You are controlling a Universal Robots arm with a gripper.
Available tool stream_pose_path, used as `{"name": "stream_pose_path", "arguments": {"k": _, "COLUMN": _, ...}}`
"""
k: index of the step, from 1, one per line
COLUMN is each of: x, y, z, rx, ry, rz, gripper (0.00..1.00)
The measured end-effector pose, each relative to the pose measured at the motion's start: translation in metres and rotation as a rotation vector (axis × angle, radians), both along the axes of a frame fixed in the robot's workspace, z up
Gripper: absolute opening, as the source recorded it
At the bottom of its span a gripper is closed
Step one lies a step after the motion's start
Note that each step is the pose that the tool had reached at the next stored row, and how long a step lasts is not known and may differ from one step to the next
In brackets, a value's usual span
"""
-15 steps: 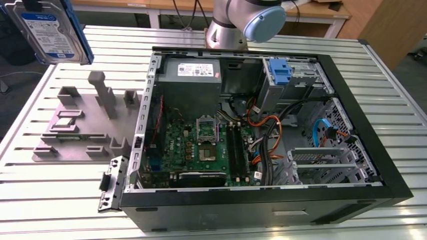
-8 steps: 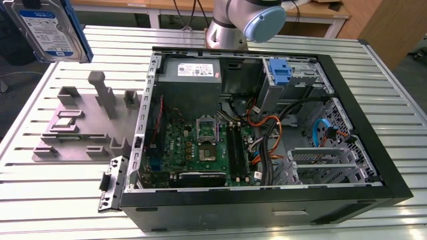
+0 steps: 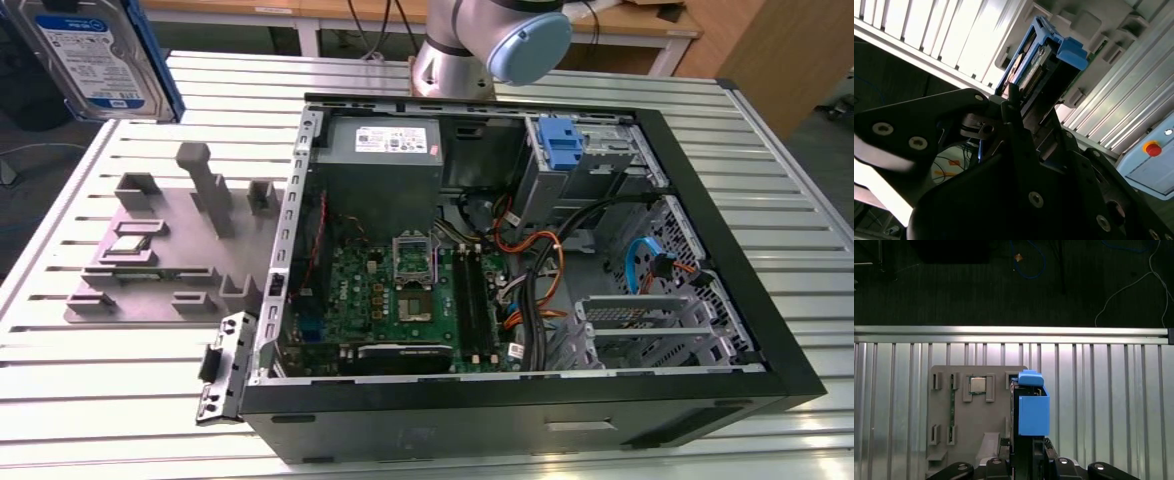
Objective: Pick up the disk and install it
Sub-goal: 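Pick up the disk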
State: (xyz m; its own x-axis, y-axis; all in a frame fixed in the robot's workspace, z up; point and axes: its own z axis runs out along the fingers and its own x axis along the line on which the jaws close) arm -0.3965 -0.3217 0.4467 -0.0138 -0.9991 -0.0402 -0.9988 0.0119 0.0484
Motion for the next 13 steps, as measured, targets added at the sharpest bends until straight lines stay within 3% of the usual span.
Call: {"name": "stream_pose_path", "arguments": {"k": 13, "x": 0.0000, "y": 0.0000, "z": 0.0021, "rx": 0.0000, "ry": 0.0000, "rz": 0.000, "gripper": 0.35}}
